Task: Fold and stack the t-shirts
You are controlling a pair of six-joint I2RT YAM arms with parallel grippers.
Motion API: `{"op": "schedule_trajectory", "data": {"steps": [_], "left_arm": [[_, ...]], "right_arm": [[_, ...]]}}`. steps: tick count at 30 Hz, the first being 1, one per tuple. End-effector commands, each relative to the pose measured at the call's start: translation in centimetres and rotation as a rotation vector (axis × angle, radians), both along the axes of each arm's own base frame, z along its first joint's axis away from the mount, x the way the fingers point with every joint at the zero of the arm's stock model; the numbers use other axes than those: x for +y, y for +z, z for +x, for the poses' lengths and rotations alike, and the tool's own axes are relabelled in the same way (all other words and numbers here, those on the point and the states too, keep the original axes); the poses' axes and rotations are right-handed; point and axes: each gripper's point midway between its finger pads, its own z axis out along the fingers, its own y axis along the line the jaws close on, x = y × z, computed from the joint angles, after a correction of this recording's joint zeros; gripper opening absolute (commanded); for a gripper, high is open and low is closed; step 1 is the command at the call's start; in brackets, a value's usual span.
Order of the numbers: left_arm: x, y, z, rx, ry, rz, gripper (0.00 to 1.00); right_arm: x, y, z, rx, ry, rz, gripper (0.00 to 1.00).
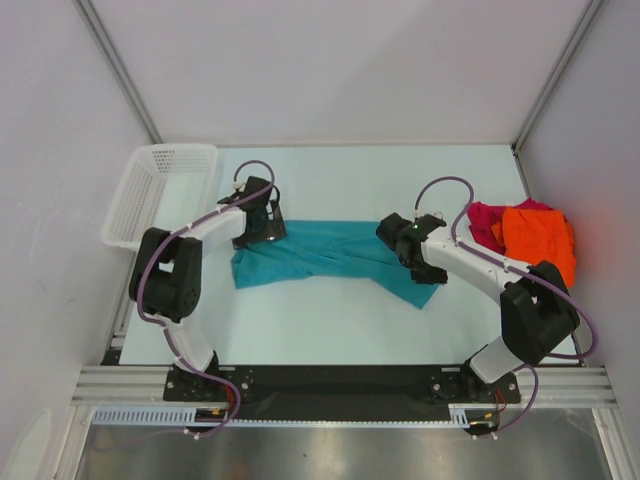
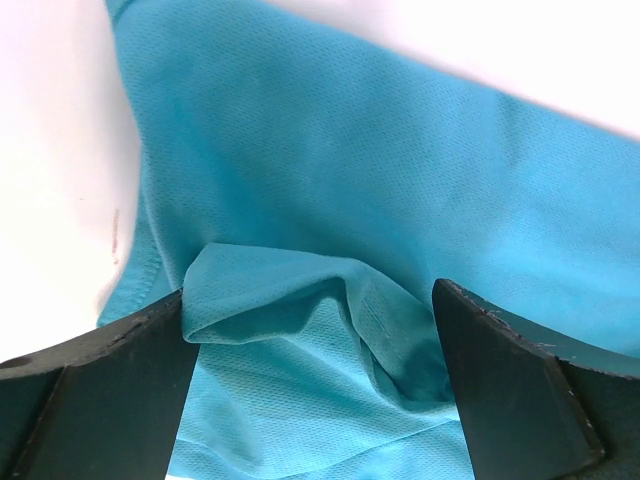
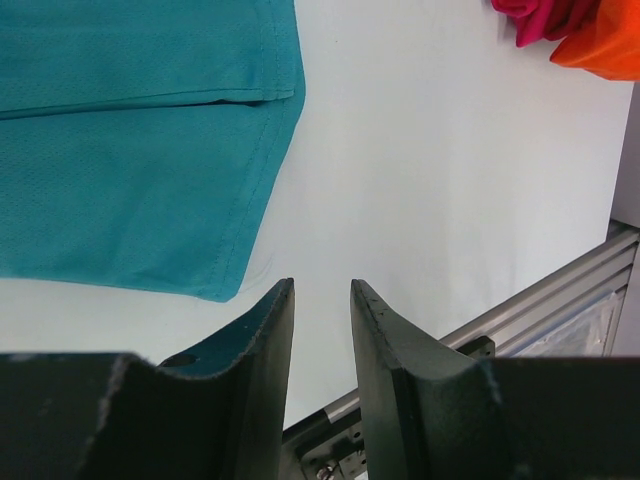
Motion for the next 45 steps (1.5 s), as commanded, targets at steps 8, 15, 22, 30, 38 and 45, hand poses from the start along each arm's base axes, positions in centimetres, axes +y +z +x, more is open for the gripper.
{"op": "schedule_trajectory", "data": {"steps": [8,15,22,30,38,45], "left_arm": [[-1.4,2.3,0.9,-0.063,-0.026,-0.04,0.99],[-0.7,5.5,0.6,-0.137,-0.001,-0.002,1.0],[0.6,13.5,0.3,-0.331,0.022,0.021,1.0],[1.2,14.9,-1.6,-0.347,-0.002,0.02,1.0],[1.2,13.7,-2.5,-0.313,-0.03,0.021,1.0],[1.3,13.1,-2.9,-0.294,-0.048,0.034,0.99]], "right_arm": [[0.2,1.0,0.9,-0.044,-0.011,-0.003,0.35],[0.5,-0.1,-0.2,-0.027,-0.023,0.015,0.37],[3.4,-4.6,-1.9,0.043,-0.019,0.227,0.43],[4.3,-6.9,-3.3,0.088,-0.01,0.211,0.43],[4.4,-7.4,-2.9,0.091,0.002,0.183,0.42],[4.2,-7.7,-2.5,0.092,0.006,0.151,0.4]]}}
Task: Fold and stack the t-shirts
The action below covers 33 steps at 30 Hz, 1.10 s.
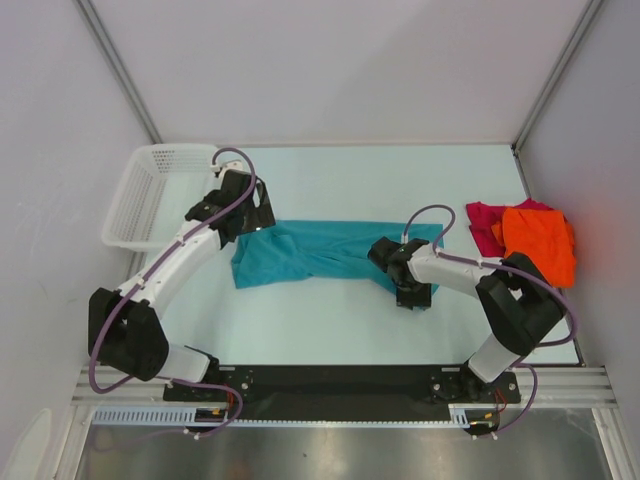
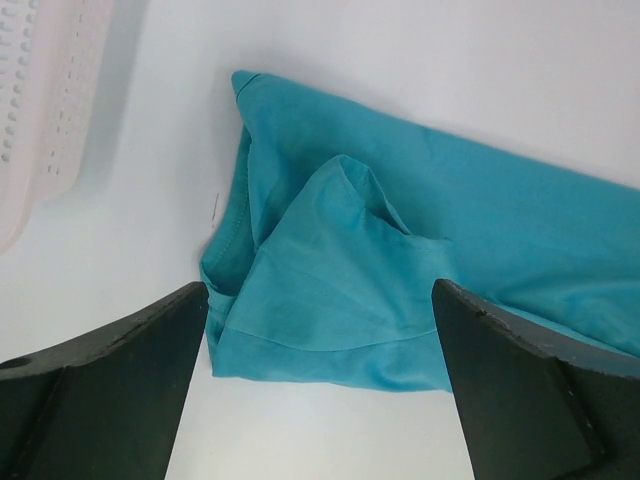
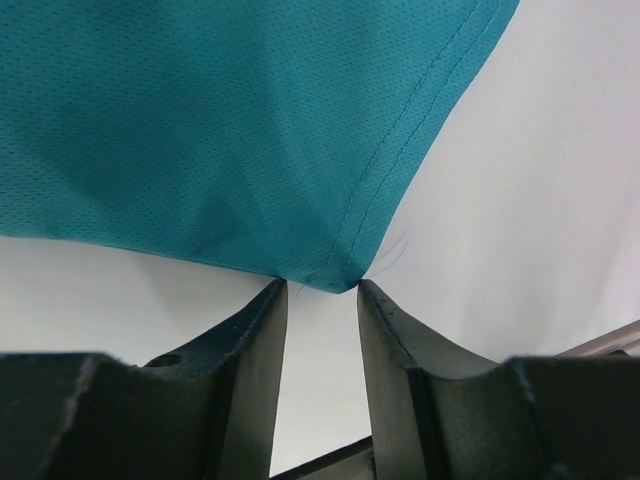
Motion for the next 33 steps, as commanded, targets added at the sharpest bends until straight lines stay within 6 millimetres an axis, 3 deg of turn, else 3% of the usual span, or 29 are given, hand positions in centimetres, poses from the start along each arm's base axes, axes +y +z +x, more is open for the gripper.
{"op": "schedule_trajectory", "data": {"steps": [1,10,15,20,27,33], "left_arm": [[-0.1,0.7,-0.4,-0.019,-0.035,0.002,1.0],[-0.1,0.0,-0.7,0.003,-0.047,0.013,0.99],[-0.1,-0.2,-0.6,0.008,-0.056,0.018,1.0],[-0.5,-1.5,-0.7,0.034,-0.063,0.002,1.0],[-2.4,-4.9,-0.9,0.103,-0.07,-0.088,1.0],[-2.0,-5.3,-1.1,0.104,-0.066,-0.069,0.99]], "right_arm": [[0.3,-0.1,0.9,-0.026,-0.001,-0.019,0.36],[0.3,-0.2,1.1,-0.027,0.013,-0.03,0.0],[0.5,1.1,1.7,-0.071,0.021,-0.042,0.0],[0.6,4.0,2.6,-0.138,0.043,-0.071,0.0],[0.1,10.1,6.5,-0.287,0.051,-0.106,0.0],[-1.6,10.9,10.0,-0.301,0.004,-0.129,0.0]]}}
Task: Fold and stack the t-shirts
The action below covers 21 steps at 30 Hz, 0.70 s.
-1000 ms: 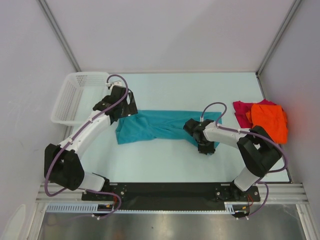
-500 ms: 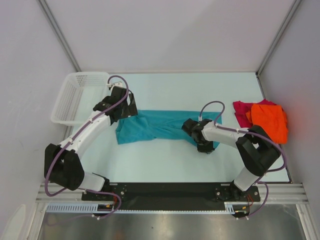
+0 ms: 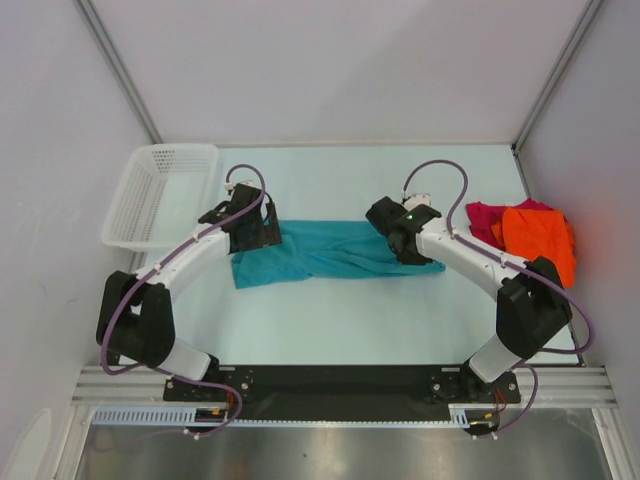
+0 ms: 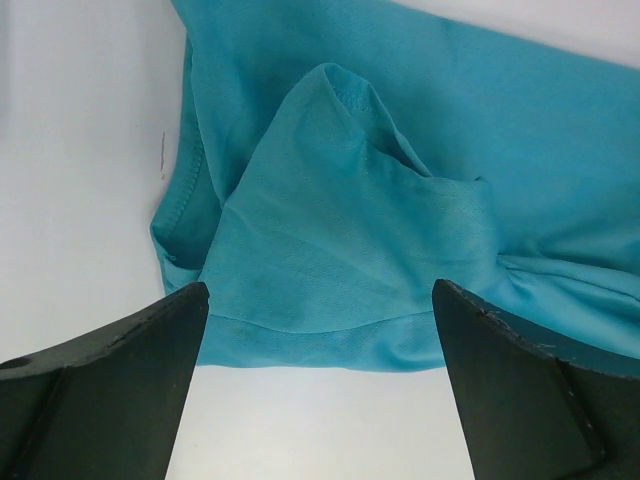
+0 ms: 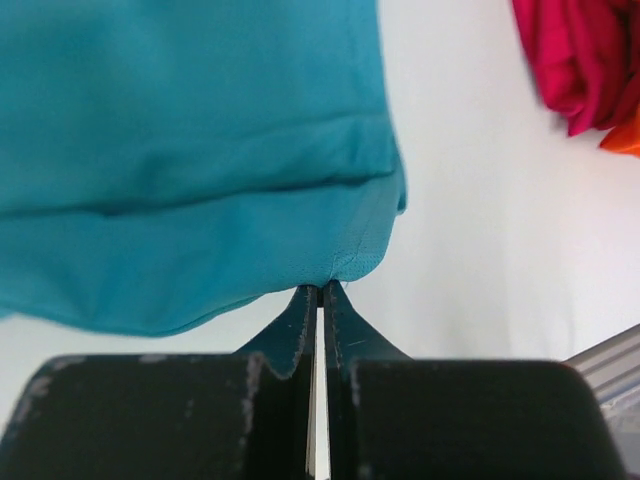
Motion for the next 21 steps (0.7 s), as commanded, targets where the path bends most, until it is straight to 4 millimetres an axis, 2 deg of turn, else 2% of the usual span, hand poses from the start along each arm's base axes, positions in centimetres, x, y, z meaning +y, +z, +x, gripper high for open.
{"op": "schedule_trajectory", "data": {"steps": [1,9,10,14,21], "left_arm": [[-0.5,1.1,0.7,-0.053,0.006,-0.033,0.99],[-0.1,1.7,0.6,-0.065,0.012,-0.018,0.99],[-0.1,1.7,0.6,-0.062,0.009,-0.016,1.0],[0.1,1.7,0.4,-0.062,0.013,-0.007,0.99],[0.5,1.9,0.4,-0.062,0.018,0.012,1.0]], "right_arm": [[-1.8,1.8,3.1,-0.046,-0.022,-0.054,0.0],[-2.4,0.3,6.5,-0.021,-0.053,-0.073,0.0],[-2.7,-0.6,6.9,0.0,-0.063,-0.086,0.0],[-3.2,-2.3,8.1,0.028,-0.08,-0.123,0.0],[-4.7,-2.4,9.3,0.013,-0.122,-0.158,0.0]]}}
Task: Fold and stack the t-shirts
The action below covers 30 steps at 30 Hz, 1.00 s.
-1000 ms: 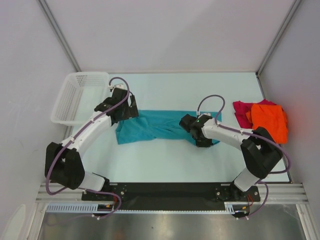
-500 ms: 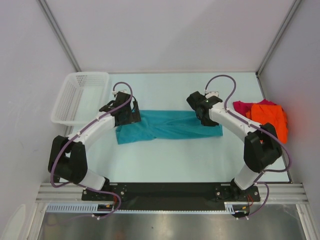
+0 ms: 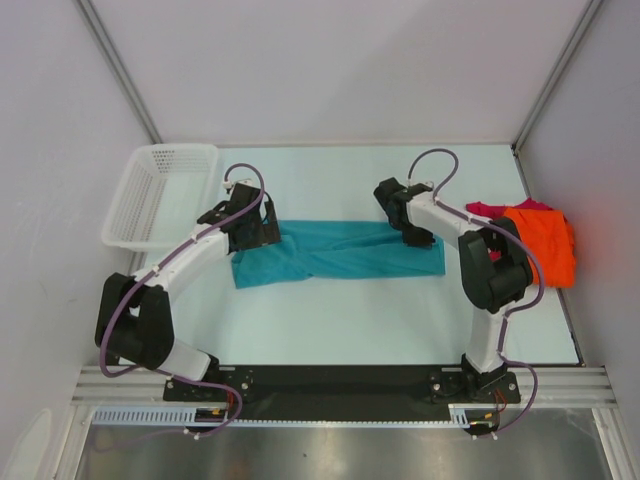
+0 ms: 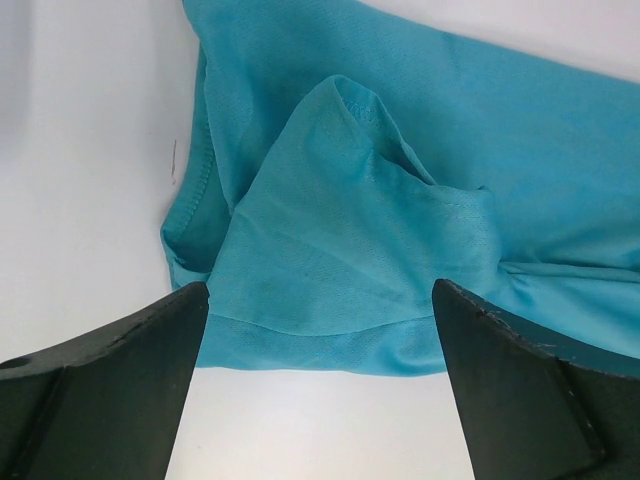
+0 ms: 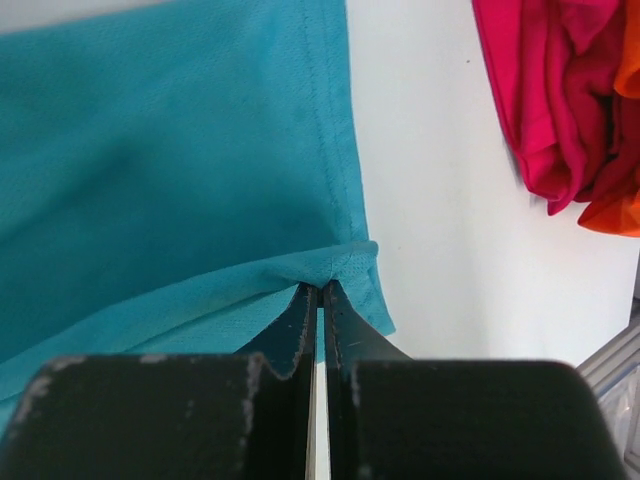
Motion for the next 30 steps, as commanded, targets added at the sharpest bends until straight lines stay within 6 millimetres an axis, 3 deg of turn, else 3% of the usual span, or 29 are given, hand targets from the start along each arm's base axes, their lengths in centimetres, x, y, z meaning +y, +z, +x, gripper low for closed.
{"op": "schedule_trajectory", "data": {"steps": [1,8,18,23,25,26,28,30], "left_arm": [[0.3,1.5,0.3,-0.047,0.01,0.003,0.99],[0.3,1.5,0.4,-0.045,0.013,0.007,1.0],[0.4,1.1,0.6,-0.039,0.02,0.016,1.0],[0.3,0.3,2.2,-0.041,0.049,-0.003,1.0],[0.3,-1.0,2.8,-0.008,0.062,0.003,1.0],[-0.1,-0.9,3.7,-0.01,0.062,-0.005,1.0],[-0.8,-2.6,4.5,0.032,0.052,-0.011,1.0],[-1.6,-2.4,6.1,0.023,0.044,-0.024,0.99]], "right_arm": [[-1.0,2.2,2.2,-0.089,-0.025,-0.038,0.0],[-3.5,2.7,2.7,-0.113,-0.089,-0.106,0.0],[-3.4,0.8,3.0,-0.067,-0.081,-0.112,0.0],[-3.4,0.6,2.9,-0.059,-0.075,-0.118,0.0],[-3.5,0.7,2.9,-0.058,-0.073,-0.122,0.0],[-3.4,0.7,3.0,-0.062,-0.073,-0.122,0.0],[-3.4,0.6,3.0,-0.058,-0.07,-0.124,0.0],[-3.3,0.7,3.1,-0.059,-0.067,-0.119,0.0]]}}
